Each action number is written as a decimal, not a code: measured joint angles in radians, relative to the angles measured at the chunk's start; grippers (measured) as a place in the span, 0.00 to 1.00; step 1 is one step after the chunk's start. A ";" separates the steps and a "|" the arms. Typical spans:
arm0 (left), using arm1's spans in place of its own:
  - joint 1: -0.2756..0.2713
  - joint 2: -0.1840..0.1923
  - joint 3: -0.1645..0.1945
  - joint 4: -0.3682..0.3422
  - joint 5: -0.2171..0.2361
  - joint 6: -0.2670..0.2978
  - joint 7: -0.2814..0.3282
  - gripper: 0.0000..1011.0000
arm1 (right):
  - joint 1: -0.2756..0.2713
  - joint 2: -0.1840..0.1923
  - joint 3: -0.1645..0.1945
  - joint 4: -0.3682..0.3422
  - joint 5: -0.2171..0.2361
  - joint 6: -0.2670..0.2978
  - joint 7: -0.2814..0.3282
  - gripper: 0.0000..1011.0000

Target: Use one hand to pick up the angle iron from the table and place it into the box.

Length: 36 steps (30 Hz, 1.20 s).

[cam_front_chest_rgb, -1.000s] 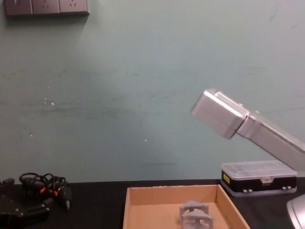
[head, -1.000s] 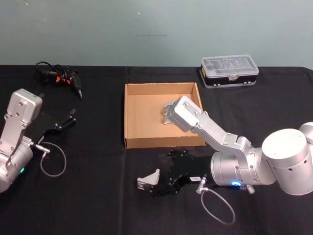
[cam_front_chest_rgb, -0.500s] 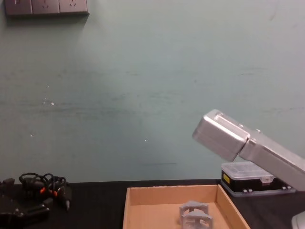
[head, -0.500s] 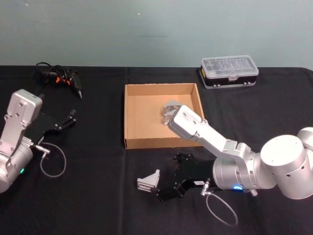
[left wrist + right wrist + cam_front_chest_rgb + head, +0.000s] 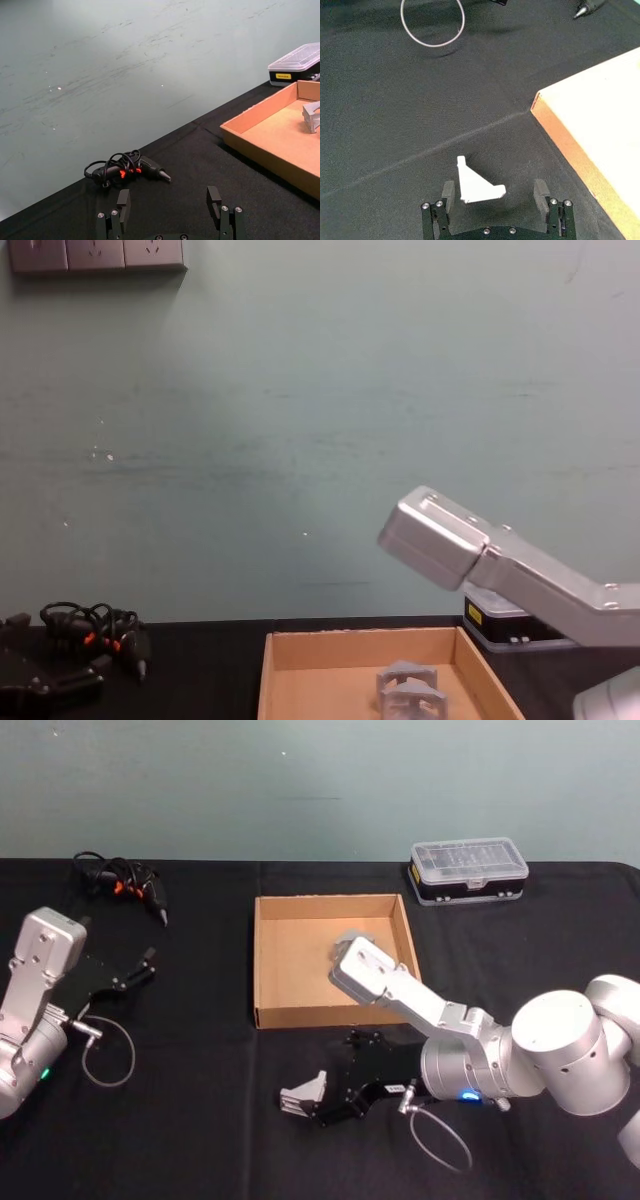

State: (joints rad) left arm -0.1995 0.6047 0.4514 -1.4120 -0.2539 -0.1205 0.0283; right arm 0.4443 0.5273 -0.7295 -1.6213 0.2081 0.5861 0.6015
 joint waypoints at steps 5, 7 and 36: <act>0.000 0.000 0.000 0.000 0.000 0.000 0.000 0.99 | 0.015 -0.016 -0.010 0.025 -0.007 -0.007 0.018 0.99; 0.000 0.000 0.000 0.000 0.000 0.000 0.000 0.99 | 0.021 -0.022 -0.014 0.035 -0.009 -0.008 0.026 0.99; 0.000 0.000 0.000 0.000 0.000 0.000 0.000 0.99 | 0.039 -0.042 -0.032 0.072 -0.009 0.005 0.051 0.88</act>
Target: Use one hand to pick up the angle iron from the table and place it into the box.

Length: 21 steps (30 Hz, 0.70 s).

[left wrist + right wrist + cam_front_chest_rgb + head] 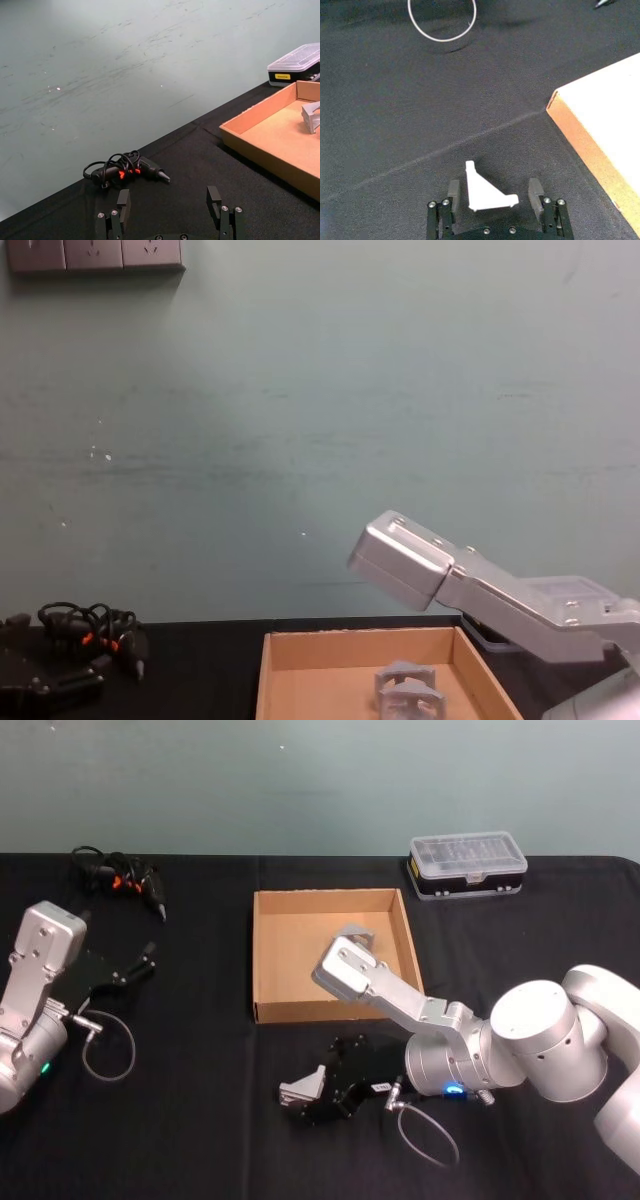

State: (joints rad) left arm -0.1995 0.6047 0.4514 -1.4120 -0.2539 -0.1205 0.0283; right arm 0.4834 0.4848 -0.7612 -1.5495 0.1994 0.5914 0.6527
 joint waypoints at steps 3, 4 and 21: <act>0.000 0.000 0.000 0.000 0.000 0.000 0.000 0.99 | 0.000 0.000 0.000 0.000 0.000 0.000 0.000 0.81; 0.000 0.000 0.000 0.000 0.000 0.000 0.000 0.99 | 0.000 0.000 0.000 0.000 0.000 0.000 0.000 0.78; 0.000 0.000 0.000 0.000 0.000 0.000 0.000 0.99 | -0.001 0.001 0.002 -0.002 0.000 0.002 -0.001 0.52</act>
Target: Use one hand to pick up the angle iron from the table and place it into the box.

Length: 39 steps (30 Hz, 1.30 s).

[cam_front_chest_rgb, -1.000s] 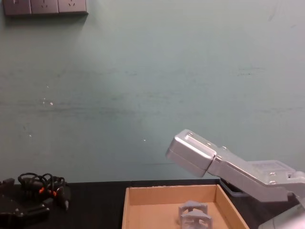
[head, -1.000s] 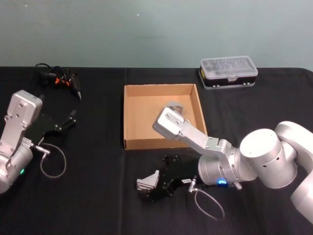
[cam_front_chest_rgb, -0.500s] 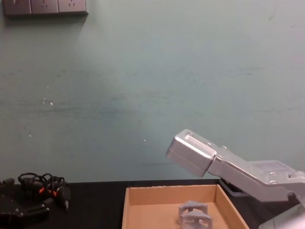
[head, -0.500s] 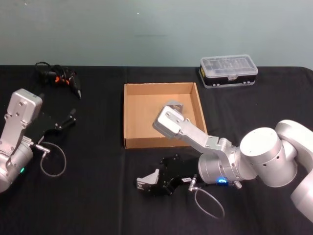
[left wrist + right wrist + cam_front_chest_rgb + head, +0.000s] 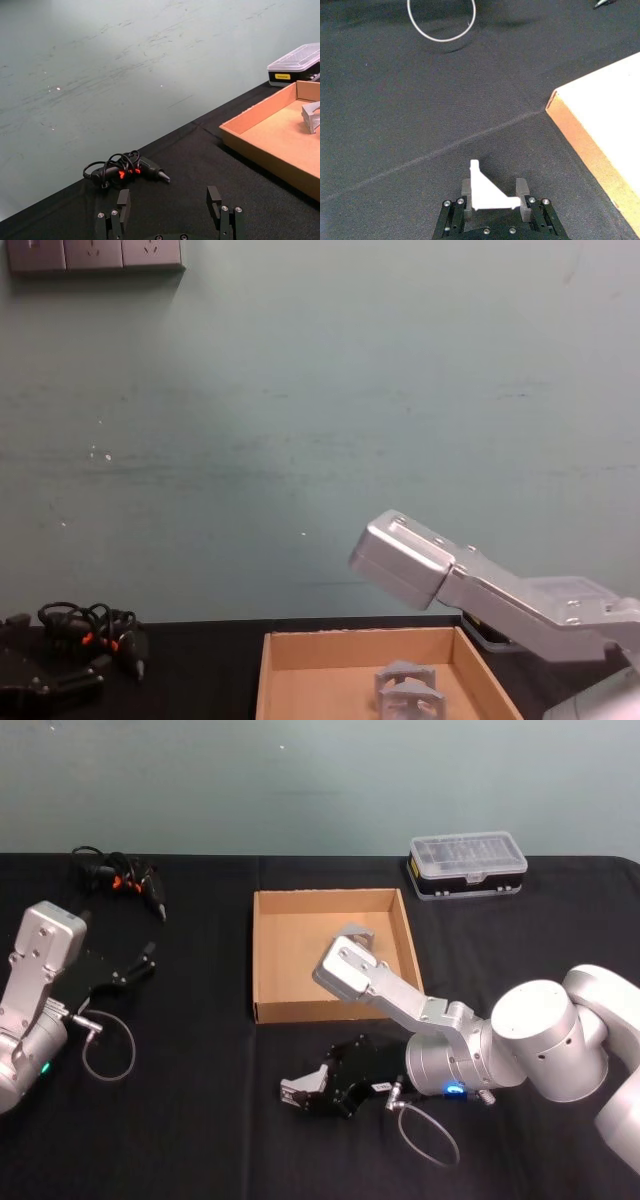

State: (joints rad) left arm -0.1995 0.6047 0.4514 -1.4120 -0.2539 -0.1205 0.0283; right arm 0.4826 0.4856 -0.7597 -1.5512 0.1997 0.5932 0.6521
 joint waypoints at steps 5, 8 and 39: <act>0.000 0.000 0.000 0.000 0.000 0.000 0.000 0.99 | -0.018 0.010 0.017 -0.029 -0.002 -0.011 -0.027 0.52; 0.000 0.000 0.000 0.000 0.000 0.000 0.000 0.99 | -0.034 0.016 0.034 -0.051 -0.008 -0.027 -0.049 0.52; 0.000 0.000 0.000 0.000 0.000 0.000 0.000 0.99 | -0.114 -0.051 0.248 0.012 -0.079 -0.309 -0.247 0.52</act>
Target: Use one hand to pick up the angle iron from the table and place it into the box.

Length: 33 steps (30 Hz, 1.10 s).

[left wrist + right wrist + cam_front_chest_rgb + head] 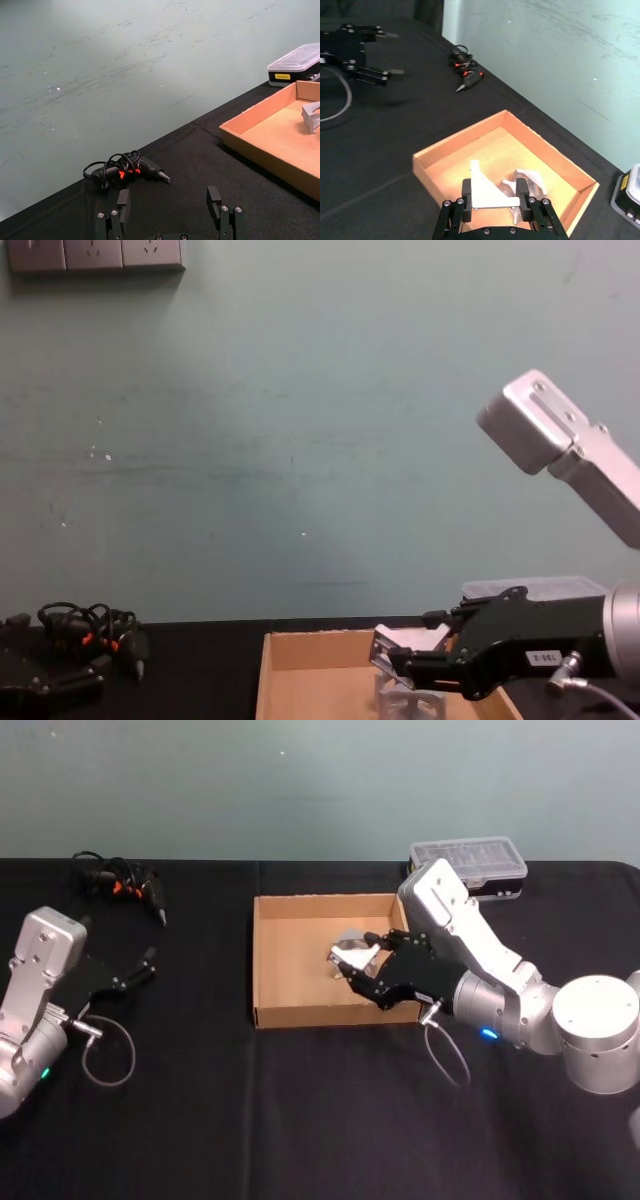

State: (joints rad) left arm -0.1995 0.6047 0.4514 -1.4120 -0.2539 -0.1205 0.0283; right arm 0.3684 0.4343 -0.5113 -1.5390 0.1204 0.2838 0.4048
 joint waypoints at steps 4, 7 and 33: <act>0.000 0.000 0.000 0.000 0.000 0.000 0.000 0.99 | 0.014 -0.026 0.004 0.056 -0.011 -0.039 -0.003 0.52; 0.000 0.000 0.000 0.000 0.000 0.000 0.000 0.99 | 0.026 -0.040 0.004 0.087 -0.019 -0.058 -0.003 0.52; 0.000 0.000 0.000 0.000 0.000 0.000 0.000 0.99 | 0.139 -0.126 -0.007 0.285 -0.062 -0.140 0.053 0.54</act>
State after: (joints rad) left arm -0.1995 0.6047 0.4514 -1.4120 -0.2539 -0.1205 0.0283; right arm 0.5076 0.3082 -0.5185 -1.2539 0.0585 0.1441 0.4578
